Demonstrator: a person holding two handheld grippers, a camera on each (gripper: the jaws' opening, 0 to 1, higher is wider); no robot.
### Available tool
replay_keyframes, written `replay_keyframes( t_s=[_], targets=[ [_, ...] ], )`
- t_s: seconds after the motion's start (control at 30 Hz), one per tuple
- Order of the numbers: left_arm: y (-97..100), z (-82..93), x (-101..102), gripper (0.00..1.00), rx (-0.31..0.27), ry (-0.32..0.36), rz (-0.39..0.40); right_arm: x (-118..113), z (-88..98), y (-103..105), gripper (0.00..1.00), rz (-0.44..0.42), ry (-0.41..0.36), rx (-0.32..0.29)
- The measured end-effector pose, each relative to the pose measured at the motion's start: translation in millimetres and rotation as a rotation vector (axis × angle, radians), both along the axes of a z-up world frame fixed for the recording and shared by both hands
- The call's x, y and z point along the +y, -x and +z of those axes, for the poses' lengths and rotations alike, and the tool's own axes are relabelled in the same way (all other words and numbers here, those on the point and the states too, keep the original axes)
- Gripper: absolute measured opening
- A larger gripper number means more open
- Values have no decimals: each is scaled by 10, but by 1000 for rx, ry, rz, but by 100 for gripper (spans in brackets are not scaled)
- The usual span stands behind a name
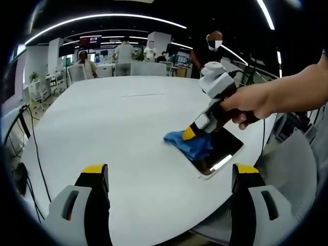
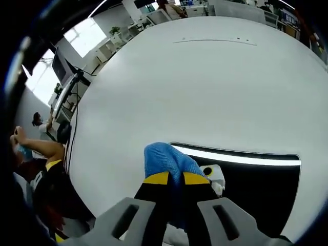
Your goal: Wipe the mirror surface with the cleaning cloth until all visible marks leave the cleaned area.
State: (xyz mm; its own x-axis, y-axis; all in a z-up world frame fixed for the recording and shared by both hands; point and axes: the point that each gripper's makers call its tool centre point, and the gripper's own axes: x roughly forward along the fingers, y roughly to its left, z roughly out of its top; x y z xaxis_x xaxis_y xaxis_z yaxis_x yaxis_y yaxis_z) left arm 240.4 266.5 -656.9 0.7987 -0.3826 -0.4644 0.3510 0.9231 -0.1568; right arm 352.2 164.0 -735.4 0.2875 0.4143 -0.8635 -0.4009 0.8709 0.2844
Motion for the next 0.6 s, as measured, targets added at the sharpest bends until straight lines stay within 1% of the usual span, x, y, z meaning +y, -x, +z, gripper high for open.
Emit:
replay_keyframes(
  t_s=[0.4,0.6],
  targets=[
    [32,6,-7,99,2,-2,-4,10,-8,102,3,17,1,14],
    [40,23,-24,99,0,-2,-7,3,-9,155,3,7,-8,26]
  ],
)
